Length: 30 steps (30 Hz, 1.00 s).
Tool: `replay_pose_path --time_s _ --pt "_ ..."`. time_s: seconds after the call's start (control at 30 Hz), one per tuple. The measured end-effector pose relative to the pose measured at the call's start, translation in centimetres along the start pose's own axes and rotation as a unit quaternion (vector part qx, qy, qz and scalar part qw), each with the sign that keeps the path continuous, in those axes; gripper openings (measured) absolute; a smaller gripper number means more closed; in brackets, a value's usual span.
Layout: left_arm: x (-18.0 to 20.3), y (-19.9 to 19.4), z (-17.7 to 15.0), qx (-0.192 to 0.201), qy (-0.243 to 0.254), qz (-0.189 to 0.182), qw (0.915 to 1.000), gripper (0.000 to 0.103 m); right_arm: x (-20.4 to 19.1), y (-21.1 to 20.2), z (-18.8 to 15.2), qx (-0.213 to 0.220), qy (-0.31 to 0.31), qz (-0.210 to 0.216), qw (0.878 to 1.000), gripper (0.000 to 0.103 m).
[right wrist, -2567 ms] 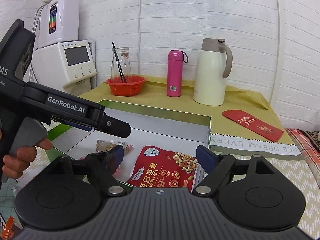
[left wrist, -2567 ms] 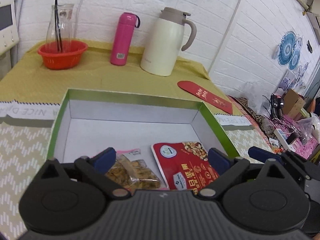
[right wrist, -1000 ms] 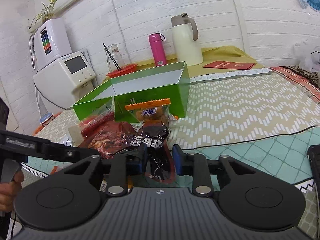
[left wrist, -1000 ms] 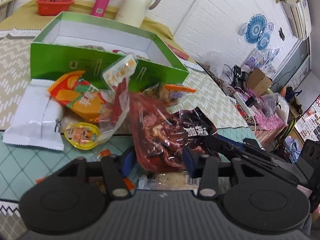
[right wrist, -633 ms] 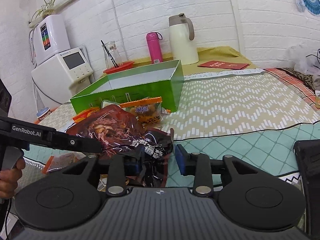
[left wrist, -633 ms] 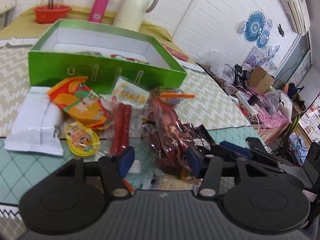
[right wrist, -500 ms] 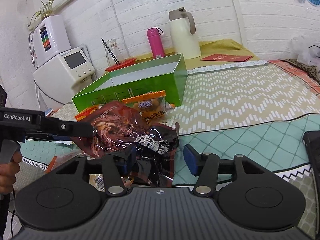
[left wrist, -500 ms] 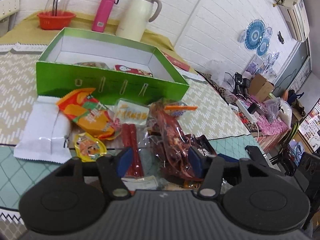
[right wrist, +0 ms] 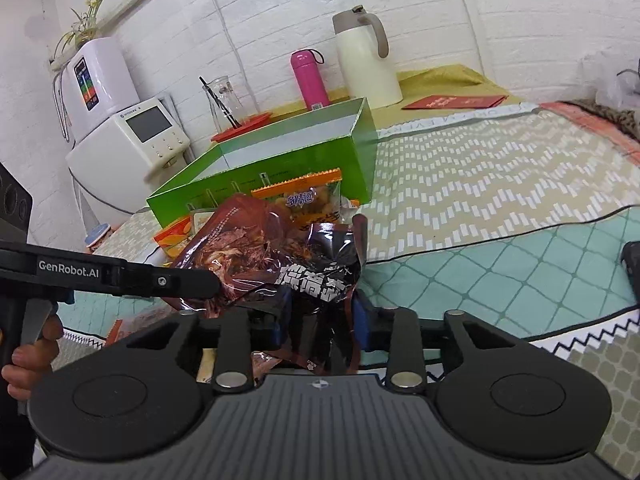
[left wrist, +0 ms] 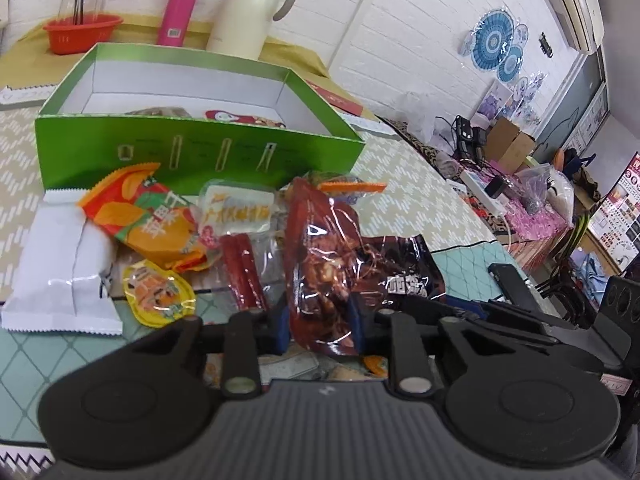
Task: Organize snacks
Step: 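Lower the brown meat bag into the green box, release, withdraw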
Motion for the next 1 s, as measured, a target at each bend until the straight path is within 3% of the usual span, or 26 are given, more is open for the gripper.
replay_pose_path --time_s 0.17,0.47,0.7,1.0 --pt "1.0 -2.3 1.2 0.028 0.0 -0.026 0.9993 0.023 -1.4 -2.4 2.0 0.037 -0.043 -0.014 0.998 0.054" --pt "-1.2 -6.6 8.2 0.104 0.017 0.007 0.9944 0.023 -5.9 0.2 9.3 0.088 -0.101 0.017 0.991 0.054" --pt "-6.9 -5.6 12.9 0.111 -0.016 0.039 0.993 0.023 -8.5 6.8 12.9 0.061 -0.113 0.028 0.991 0.055" --pt "-13.9 -1.6 14.8 0.072 -0.079 0.057 0.9926 0.023 -9.0 14.6 13.0 -0.021 -0.091 0.021 0.995 0.056"
Point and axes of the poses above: each gripper's, at about its wrist camera, not at the fingertips, and y roughly the way its jaws point, x to its right, z to its top, the point moved 9 cm from there along y, roughly the way its jaws point, and after that the axes turned 7 degrees about -z, right-handed, at the moved point
